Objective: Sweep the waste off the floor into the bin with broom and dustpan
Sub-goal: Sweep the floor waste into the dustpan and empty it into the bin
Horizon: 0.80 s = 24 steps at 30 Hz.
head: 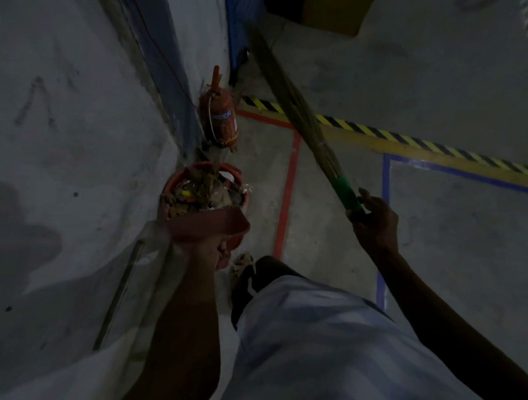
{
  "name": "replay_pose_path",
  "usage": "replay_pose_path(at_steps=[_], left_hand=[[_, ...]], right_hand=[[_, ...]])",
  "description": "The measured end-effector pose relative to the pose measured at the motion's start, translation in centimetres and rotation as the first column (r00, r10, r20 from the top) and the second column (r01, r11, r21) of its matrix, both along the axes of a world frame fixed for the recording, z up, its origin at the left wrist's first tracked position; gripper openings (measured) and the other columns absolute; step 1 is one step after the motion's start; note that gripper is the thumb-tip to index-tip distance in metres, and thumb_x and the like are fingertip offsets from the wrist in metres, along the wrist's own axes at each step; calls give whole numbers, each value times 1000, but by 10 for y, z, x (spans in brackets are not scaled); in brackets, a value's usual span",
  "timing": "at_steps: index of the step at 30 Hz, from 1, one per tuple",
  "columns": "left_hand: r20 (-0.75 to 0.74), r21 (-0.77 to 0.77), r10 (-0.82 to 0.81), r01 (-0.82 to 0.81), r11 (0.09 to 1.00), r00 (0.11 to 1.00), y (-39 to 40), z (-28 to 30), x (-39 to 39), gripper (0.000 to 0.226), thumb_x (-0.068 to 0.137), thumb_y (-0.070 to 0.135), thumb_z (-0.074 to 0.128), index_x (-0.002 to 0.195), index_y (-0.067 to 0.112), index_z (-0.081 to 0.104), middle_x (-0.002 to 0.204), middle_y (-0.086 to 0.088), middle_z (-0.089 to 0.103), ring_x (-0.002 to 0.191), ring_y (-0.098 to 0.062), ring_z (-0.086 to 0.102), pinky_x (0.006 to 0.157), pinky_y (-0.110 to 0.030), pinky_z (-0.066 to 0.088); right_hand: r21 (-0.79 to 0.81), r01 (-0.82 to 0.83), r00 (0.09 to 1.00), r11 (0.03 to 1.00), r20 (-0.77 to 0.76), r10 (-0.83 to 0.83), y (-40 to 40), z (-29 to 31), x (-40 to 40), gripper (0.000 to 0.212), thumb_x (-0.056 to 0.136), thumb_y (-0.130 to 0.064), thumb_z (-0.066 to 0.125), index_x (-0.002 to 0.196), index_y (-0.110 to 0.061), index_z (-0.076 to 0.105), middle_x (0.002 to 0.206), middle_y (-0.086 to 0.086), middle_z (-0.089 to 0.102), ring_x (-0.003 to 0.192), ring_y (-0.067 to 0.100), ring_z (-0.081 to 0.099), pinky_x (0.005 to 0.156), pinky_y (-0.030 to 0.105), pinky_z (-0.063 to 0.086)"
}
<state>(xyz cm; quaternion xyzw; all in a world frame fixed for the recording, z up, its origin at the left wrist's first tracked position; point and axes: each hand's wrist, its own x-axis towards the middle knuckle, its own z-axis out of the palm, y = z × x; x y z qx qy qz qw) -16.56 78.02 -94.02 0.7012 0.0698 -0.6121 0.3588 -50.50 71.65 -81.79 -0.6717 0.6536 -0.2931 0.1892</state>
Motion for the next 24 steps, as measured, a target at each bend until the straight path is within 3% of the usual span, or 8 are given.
replay_pose_path(at_steps=[3,7,11,15,19,22,24], left_hand=[[-1,-39,-34,34,999,999,2,22,-22,42,96,5,59,61,16,38,35,7,36,28,-4,29,32,-13,24],[-33,-80,-22,20,997,999,7,45,-47,35,94,10,65,66,14,44,39,5,37,28,-7,29,34,-12,24],[-2,-124,-13,13,992,1000,13,64,-68,13,94,15,66,88,11,55,41,5,40,30,-6,31,35,-14,25],[18,-117,20,-18,993,1000,22,84,-86,26,95,17,66,75,14,50,38,6,38,27,-5,29,34,-12,22],[37,-127,71,-66,990,997,31,98,-102,29,97,17,64,73,17,48,37,7,36,27,-5,28,35,-12,21],[58,-121,99,-91,988,993,39,100,-112,35,94,22,68,66,19,47,41,5,37,32,-8,28,47,-17,22],[55,-132,134,-126,983,989,37,97,-112,36,94,22,68,66,19,45,42,6,37,31,-7,29,44,-15,22]], right_hand=[[78,52,999,996,-1,-52,-1,-7,-12,43,82,-6,77,122,4,65,121,20,66,94,35,67,73,36,54],[256,87,994,963,34,-99,0,-9,-34,43,85,-13,76,125,0,64,134,13,61,91,38,67,74,50,59],[407,92,993,909,34,-116,8,-10,-67,49,88,-20,73,134,-9,60,137,4,60,66,25,64,57,43,60],[484,68,995,873,27,-92,17,-7,-107,44,90,-14,70,132,-5,61,137,3,60,49,24,61,47,39,56],[543,59,996,838,22,-85,14,-8,-128,47,91,-16,69,137,-13,57,115,14,70,55,28,65,48,41,58],[572,41,993,819,65,-95,-3,-9,-130,47,93,-13,66,138,-15,56,97,15,70,57,29,63,49,39,55],[575,18,992,818,89,-84,-21,-13,-125,45,94,-13,65,138,-14,57,89,15,69,59,32,63,48,41,54]])
